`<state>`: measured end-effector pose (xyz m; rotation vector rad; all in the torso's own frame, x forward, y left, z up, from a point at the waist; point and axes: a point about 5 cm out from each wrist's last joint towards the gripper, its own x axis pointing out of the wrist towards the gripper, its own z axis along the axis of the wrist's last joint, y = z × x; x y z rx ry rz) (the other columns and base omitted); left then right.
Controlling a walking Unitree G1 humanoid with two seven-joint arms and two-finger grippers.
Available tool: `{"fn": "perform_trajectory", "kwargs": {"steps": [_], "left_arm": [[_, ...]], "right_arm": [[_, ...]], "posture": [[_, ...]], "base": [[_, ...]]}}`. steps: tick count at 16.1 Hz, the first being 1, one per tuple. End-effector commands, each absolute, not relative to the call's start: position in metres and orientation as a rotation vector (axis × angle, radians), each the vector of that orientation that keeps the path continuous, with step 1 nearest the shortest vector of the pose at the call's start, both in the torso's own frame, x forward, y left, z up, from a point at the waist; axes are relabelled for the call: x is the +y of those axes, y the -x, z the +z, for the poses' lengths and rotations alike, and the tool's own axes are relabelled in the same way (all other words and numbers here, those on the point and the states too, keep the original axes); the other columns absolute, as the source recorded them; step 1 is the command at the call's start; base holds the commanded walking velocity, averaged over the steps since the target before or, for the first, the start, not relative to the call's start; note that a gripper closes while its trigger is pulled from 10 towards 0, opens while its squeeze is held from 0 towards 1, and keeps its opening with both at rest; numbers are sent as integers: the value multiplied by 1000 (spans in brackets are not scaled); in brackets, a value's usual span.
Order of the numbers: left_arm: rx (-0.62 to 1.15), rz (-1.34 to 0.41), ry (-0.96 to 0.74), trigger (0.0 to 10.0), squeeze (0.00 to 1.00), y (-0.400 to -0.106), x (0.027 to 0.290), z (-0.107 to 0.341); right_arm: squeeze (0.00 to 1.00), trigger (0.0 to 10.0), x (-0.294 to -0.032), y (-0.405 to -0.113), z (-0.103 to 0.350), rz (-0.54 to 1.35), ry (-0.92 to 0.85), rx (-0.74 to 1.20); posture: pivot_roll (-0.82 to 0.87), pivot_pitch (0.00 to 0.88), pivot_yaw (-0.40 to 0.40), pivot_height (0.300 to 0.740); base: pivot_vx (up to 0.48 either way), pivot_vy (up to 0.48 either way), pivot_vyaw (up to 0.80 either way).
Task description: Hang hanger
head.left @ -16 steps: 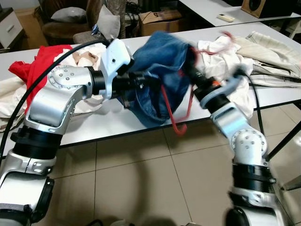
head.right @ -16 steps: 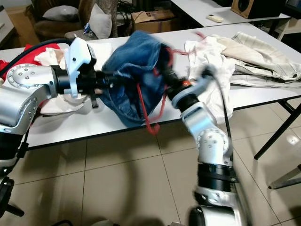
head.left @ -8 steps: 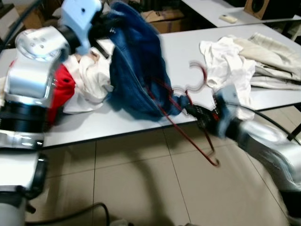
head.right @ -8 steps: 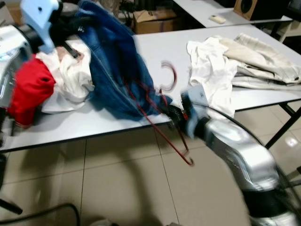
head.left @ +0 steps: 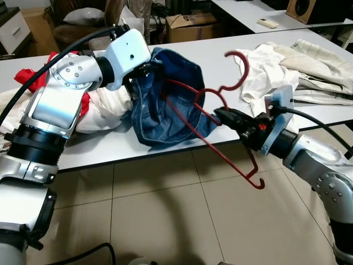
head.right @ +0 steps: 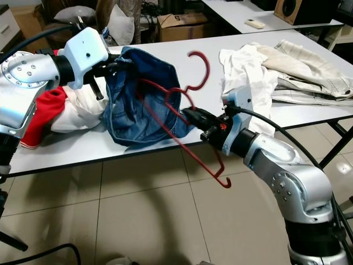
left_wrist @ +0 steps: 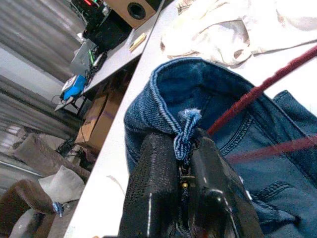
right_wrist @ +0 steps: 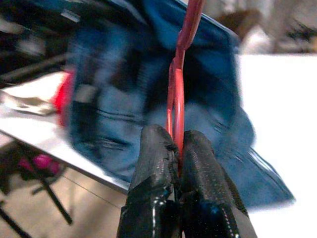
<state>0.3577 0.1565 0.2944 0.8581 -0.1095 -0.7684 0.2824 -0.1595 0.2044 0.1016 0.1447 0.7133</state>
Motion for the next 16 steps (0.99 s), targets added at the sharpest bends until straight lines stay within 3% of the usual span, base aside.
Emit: {"fn": "perform_trajectory", "kwargs": {"steps": [1, 5, 8, 11, 13, 16], "left_arm": [[-111, -767, -887, 0, 0, -356, 159, 297], [-140, -709, -887, 0, 0, -356, 165, 303], [-101, -780, -897, 0, 0, -347, 164, 297], [-11, -918, -906, 0, 0, -336, 160, 278], [-13, -1031, -852, 0, 0, -327, 151, 273], [-69, -1211, -670, 0, 0, -313, 132, 277]], "right_arm": [[0, 10000, -164, -286, 207, 677, -88, 152], [0, 10000, -166, -281, 201, 704, -108, 225], [0, 10000, -173, -297, 217, 592, -192, 105], [0, 10000, -177, -307, 239, 578, -467, -53], [0, 10000, -170, -309, 231, 613, -576, -52], [0, 10000, -144, -316, 214, 646, -780, -29]], "posture": [[-103, 0, 59, 740], [-102, 0, 51, 740], [-93, 0, 40, 740], [-86, 0, 34, 740], [-86, 0, 34, 740], [-84, 0, 38, 740]], "base": [[0, 0, 0], [0, 0, 0], [0, 0, 0], [0, 0, 0], [0, 0, 0], [0, 0, 0]]}}
